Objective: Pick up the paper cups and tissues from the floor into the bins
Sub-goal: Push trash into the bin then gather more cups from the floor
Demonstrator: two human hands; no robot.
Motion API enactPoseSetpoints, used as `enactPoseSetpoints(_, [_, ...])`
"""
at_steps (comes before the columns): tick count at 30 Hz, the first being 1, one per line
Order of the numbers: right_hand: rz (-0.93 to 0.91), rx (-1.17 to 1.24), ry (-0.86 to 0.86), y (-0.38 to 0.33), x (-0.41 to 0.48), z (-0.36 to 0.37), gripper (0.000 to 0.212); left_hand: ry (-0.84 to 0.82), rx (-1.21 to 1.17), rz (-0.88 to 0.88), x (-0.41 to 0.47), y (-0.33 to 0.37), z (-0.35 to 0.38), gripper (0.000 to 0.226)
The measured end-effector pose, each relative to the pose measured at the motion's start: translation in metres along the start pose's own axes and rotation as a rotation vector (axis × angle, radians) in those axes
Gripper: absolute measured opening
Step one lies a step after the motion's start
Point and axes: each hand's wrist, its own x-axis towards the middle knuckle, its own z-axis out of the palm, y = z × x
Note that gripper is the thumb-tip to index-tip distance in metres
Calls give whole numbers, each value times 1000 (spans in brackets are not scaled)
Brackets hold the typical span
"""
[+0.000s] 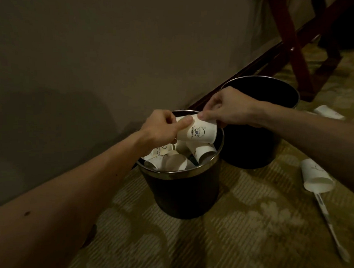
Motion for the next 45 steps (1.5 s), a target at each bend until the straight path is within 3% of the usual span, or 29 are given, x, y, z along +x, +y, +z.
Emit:
enactPoseSetpoints(10, [21,-254,-51,-15,-13,33,21,-129,438,-22,-23,-22,2,28])
enactPoseSetpoints(13, [-173,-539,164,-31,-20,35,33,-104,547,39,-35,-13,-23,23])
enactPoseSetpoints(15, [-294,-542,256,-45,-28,46,38,-42,580,104,-47,-9,-44,18])
enactPoseSetpoints(18, [-422,-505,138,-68,-41,77,36,110,619,192,-76,-17,-77,19])
enactPoseSetpoints(20, [-486,-474,46,-84,-49,102,31,124,649,180,-97,-31,-96,21])
enactPoseSetpoints(23, [-505,-389,-113,-100,-53,150,22,93,663,61,-127,-74,-117,18])
enactPoseSetpoints(26, [-412,-310,-298,-106,-54,216,12,96,625,-92,-156,-134,-128,16])
enactPoseSetpoints(28, [-351,-289,-393,-100,-56,260,13,95,630,-178,-169,-174,-129,36])
enactPoseSetpoints(33, [-249,-267,-627,-79,-65,337,41,42,574,-430,-186,-251,-125,80])
enactPoseSetpoints(37, [-190,-191,-657,-73,-60,377,54,72,379,-514,-191,-303,-125,101])
enactPoseSetpoints(41, [-94,-173,-659,-63,-57,398,59,242,220,-368,-189,-330,-109,74])
enactPoseSetpoints(45, [-22,-47,-642,-63,-55,403,60,239,124,-321,-188,-335,-108,59])
